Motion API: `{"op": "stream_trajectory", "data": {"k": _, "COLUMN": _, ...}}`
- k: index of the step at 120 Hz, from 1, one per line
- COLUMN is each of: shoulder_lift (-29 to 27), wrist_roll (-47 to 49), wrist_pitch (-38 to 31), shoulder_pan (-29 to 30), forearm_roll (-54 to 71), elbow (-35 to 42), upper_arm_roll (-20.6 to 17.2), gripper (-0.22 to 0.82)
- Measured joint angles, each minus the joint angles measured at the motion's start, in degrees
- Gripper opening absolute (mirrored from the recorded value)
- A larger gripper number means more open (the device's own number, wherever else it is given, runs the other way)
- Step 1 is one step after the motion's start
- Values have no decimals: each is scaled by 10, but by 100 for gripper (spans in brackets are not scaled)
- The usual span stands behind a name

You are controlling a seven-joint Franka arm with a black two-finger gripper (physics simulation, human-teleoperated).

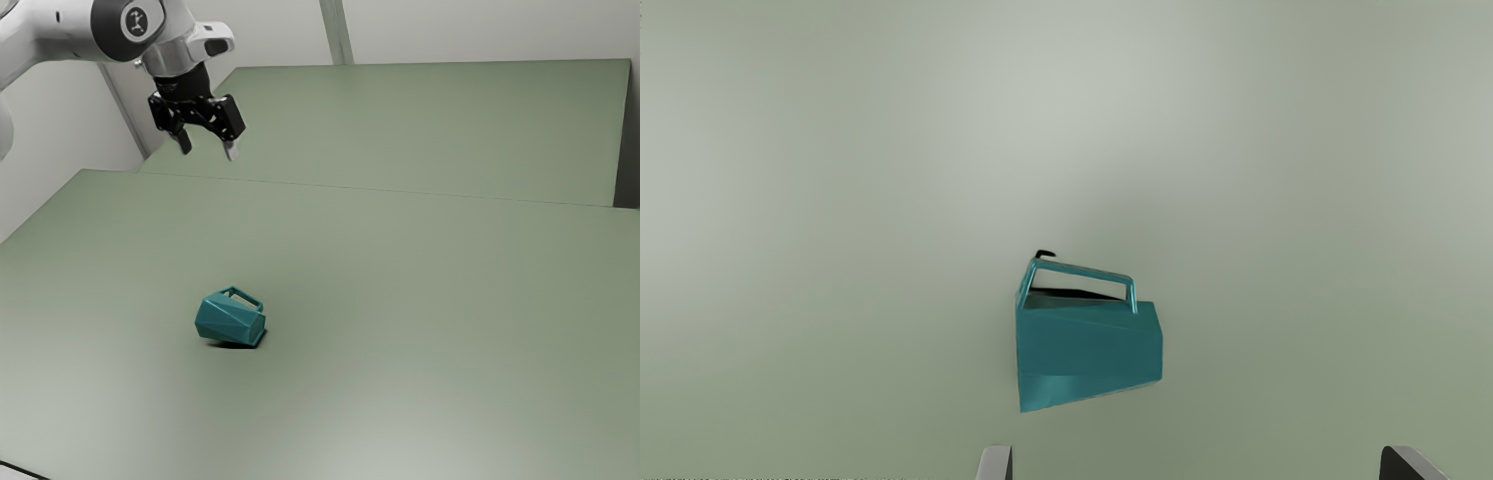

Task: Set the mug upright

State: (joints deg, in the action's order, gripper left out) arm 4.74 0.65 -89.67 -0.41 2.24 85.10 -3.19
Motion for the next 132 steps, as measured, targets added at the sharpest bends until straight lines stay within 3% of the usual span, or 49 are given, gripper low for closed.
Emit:
{"op": "stream_trajectory", "data": {"k": 37, "shoulder_lift": -12, "wrist_roll": 13, "wrist_pitch": -3, "shoulder_pan": 2, "forearm_roll": -7, "elbow": 18, "upper_arm_roll": -1, "gripper": 60}}
{"op": "stream_trajectory", "data": {"k": 79, "shoulder_lift": -64, "wrist_roll": 5, "wrist_pitch": -93, "shoulder_pan": 56, "forearm_roll": -141, "elbow": 215, "upper_arm_roll": -2, "gripper": 60}}
{"op": "stream_trajectory", "data": {"k": 103, "shoulder_lift": -21, "wrist_roll": -54, "wrist_pitch": -139, "shoulder_pan": 112, "forearm_roll": -214, "elbow": 250, "upper_arm_roll": -1, "gripper": 60}}
{"op": "stream_trajectory", "data": {"k": 132, "shoulder_lift": 29, "wrist_roll": -155, "wrist_pitch": -143, "shoulder_pan": 207, "forearm_roll": -265, "elbow": 279, "upper_arm_roll": -2, "gripper": 60}}
